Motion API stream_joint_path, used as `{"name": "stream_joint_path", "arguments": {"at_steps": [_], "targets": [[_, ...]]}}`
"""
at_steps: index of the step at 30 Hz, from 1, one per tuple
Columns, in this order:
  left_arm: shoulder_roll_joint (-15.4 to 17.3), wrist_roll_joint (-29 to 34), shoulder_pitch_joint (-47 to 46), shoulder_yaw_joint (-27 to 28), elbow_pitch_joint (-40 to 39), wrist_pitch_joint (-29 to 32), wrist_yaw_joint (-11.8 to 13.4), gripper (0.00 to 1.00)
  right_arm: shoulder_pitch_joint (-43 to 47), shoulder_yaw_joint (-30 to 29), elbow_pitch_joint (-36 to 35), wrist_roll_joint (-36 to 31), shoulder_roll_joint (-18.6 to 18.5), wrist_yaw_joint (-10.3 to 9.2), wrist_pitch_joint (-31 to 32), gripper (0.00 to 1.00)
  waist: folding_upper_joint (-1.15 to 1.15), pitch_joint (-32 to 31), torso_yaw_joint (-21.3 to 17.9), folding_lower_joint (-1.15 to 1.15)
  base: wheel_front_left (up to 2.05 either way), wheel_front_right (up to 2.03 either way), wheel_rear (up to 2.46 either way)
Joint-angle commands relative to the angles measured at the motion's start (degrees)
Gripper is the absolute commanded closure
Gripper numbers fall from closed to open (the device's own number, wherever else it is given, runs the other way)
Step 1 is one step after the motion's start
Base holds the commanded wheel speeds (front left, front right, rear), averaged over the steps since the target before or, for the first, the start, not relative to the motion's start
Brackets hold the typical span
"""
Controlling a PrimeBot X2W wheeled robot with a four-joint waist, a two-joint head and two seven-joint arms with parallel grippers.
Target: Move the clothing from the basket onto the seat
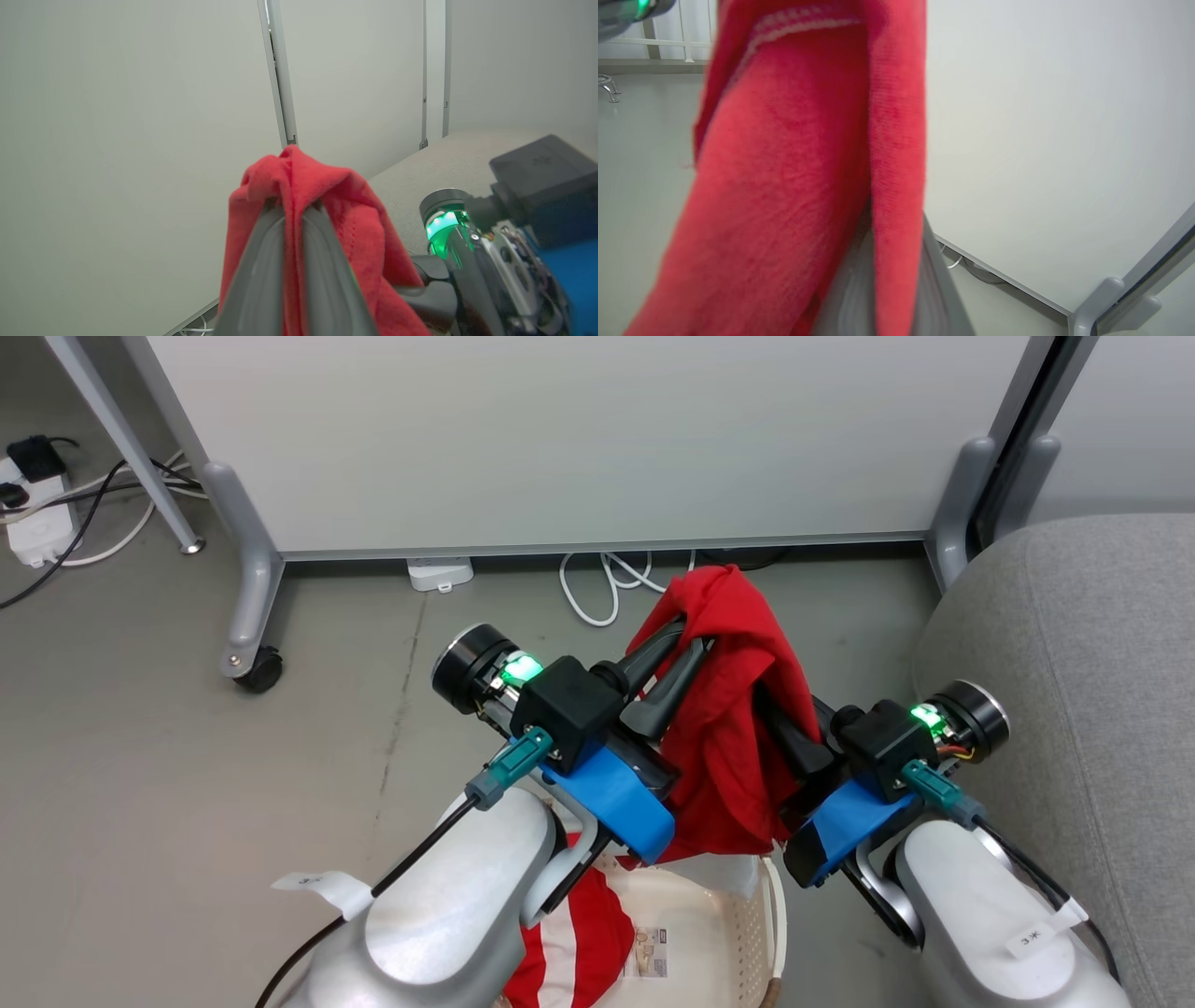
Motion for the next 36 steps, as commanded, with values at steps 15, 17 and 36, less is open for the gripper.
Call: {"name": "stream_joint_path", "arguments": {"at_steps": [15, 17, 36], "targets": [[0.37, -0.56, -0.97, -0.57, 0.96, -0.92, 0.28, 1.0, 2.26, -0.65, -1.15, 0.57, 0.03, 0.03, -0.2, 1.0, 0.0, -0.19, -0.33, 0.0, 0.0, 0.0, 0.0], [0.42, -0.67, -1.01, -0.65, 1.01, -0.96, 0.32, 1.0, 2.21, -0.68, -1.22, 0.57, 0.1, 0.03, -0.21, 1.0, 0.0, -0.2, -0.36, 0.0, 0.0, 0.0, 0.0], [1.28, -1.13, 0.79, -1.21, 0.73, -1.29, 1.52, 0.0, 2.25, -7.23, -2.78, 0.26, 0.23, 0.03, -0.21, 1.0, 0.0, 1.64, -1.35, 0.0, 0.0, 0.0, 0.0]]}}
